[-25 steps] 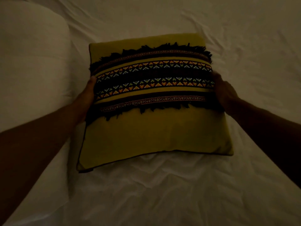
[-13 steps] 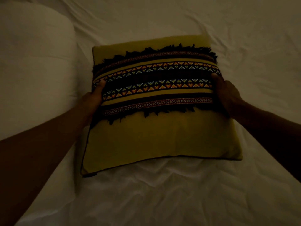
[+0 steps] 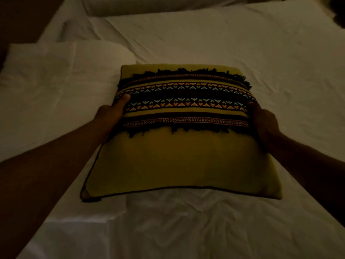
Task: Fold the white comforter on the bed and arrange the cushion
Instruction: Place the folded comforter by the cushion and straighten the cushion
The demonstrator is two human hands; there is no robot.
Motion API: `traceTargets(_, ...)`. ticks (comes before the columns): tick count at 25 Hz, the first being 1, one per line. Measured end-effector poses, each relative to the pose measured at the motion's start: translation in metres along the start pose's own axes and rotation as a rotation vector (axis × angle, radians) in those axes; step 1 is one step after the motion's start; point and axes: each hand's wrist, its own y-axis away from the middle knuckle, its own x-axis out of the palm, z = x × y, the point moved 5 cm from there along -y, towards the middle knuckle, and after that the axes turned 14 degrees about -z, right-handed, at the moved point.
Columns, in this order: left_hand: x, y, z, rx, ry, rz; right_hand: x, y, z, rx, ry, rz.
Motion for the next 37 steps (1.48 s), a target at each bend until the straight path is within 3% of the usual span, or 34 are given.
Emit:
traceTargets(6, -0.123, -0.052, -0.004, 0.048, 0.012, -0.081, 0.07, 0.081, 0.067, 0.018, -0.108, -0.002)
traceTargets(15, -0.338, -0.179, 0.031, 0.046, 0.031, -0.209, 0.234, 0.223, 0.193, -0.008, -0.204, 0.091)
traceTargets(19, -0.406, -0.235, 0.048, -0.033, 0.065, -0.26, 0.3, 0.266, 0.234, -0.022, -0.213, 0.146)
traceTargets(21, -0.413, -0.252, 0.059, -0.035, 0.088, -0.215, 0.324, 0.277, 0.237, -0.019, -0.148, 0.152)
traceTargets(24, -0.4, -0.272, 0.068, 0.089, -0.086, -0.184, 0.335, 0.287, 0.242, -0.087, 0.033, 0.127)
traceTargets(27, -0.369, -0.27, 0.031, 0.375, -0.324, -0.173, 0.336, 0.29, 0.291, -0.514, 0.073, 0.049)
traceTargets(30, -0.33, -0.262, -0.002, 0.695, -0.776, -0.108, 0.366, 0.306, 0.339, -0.895, 0.295, 0.188)
traceTargets(33, -0.304, -0.267, 0.018, 0.738, -0.917, -0.094, 0.404, 0.307, 0.331, -0.947, 0.498, 0.236)
traceTargets(37, -0.274, -0.279, 0.065, 0.8, -0.933, -0.22, 0.44, 0.305, 0.279, -1.0, 0.529, 0.144)
